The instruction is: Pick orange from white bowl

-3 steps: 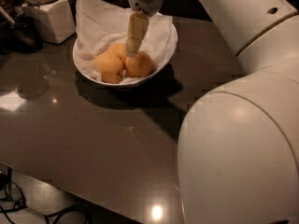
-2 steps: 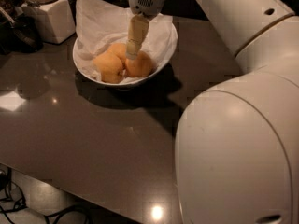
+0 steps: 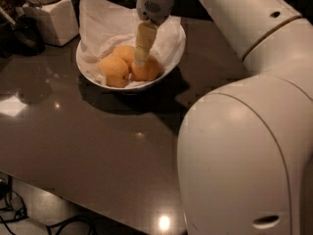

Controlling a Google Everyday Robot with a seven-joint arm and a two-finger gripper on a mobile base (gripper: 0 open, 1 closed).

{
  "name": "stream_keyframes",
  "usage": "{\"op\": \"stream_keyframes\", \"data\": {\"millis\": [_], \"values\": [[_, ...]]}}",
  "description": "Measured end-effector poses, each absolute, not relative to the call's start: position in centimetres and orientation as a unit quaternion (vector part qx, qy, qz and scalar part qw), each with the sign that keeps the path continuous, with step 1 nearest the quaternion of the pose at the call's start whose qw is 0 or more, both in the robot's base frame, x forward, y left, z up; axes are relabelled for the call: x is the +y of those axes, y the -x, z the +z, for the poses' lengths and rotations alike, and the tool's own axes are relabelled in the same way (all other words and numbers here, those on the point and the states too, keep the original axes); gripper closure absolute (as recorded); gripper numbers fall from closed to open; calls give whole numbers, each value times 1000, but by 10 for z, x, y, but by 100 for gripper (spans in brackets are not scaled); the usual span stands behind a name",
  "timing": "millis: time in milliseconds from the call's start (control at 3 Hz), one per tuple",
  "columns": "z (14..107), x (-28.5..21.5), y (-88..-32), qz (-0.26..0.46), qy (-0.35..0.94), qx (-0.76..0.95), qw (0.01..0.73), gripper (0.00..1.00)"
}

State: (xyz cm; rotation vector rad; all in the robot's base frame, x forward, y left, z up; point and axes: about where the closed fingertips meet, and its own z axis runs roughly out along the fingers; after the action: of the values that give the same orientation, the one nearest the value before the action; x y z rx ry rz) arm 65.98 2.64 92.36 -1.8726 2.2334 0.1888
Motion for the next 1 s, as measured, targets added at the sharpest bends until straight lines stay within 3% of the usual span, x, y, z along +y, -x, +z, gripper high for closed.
{"op": "stream_keyframes", "data": {"millis": [1000], "values": [[905,19,-664,62,639,761,99,24]]}}
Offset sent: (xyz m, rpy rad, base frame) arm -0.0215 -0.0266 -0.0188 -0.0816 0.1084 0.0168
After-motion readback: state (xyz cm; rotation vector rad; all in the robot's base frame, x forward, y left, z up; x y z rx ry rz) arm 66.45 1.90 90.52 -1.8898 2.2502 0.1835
